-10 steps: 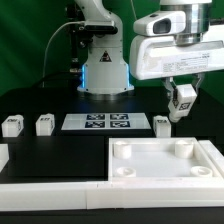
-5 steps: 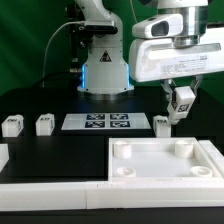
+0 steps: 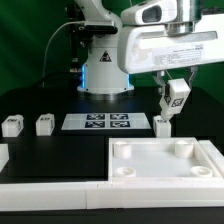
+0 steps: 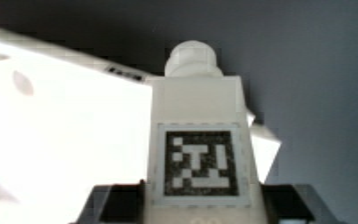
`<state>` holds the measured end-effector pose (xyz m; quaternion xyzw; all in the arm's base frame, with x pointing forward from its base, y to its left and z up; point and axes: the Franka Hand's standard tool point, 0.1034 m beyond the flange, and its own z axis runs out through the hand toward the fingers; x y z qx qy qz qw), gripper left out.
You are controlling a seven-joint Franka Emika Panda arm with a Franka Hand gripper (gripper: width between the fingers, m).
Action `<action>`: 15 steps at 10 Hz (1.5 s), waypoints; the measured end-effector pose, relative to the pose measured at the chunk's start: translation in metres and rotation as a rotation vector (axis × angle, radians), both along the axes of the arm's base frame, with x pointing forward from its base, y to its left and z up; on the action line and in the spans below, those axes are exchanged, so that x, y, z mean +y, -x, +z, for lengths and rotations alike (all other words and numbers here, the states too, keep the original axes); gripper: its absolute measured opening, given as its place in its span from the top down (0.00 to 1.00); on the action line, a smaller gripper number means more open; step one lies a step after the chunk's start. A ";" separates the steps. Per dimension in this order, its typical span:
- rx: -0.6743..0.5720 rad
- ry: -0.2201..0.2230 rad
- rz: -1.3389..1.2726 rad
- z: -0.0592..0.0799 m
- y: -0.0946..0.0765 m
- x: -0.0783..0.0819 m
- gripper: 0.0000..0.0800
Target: Assemble one leg
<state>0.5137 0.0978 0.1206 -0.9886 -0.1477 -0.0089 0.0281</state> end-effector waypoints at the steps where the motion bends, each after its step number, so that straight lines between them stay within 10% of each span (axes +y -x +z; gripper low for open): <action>1: -0.017 -0.002 0.004 -0.002 0.001 0.001 0.63; 7: -0.378 -0.038 0.017 -0.010 -0.005 -0.013 0.63; 15: -0.372 -0.034 0.033 -0.010 -0.028 -0.019 0.63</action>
Offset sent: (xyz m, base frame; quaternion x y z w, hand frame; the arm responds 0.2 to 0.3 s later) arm 0.0000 0.0000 0.0000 0.0000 0.0899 0.0000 0.9960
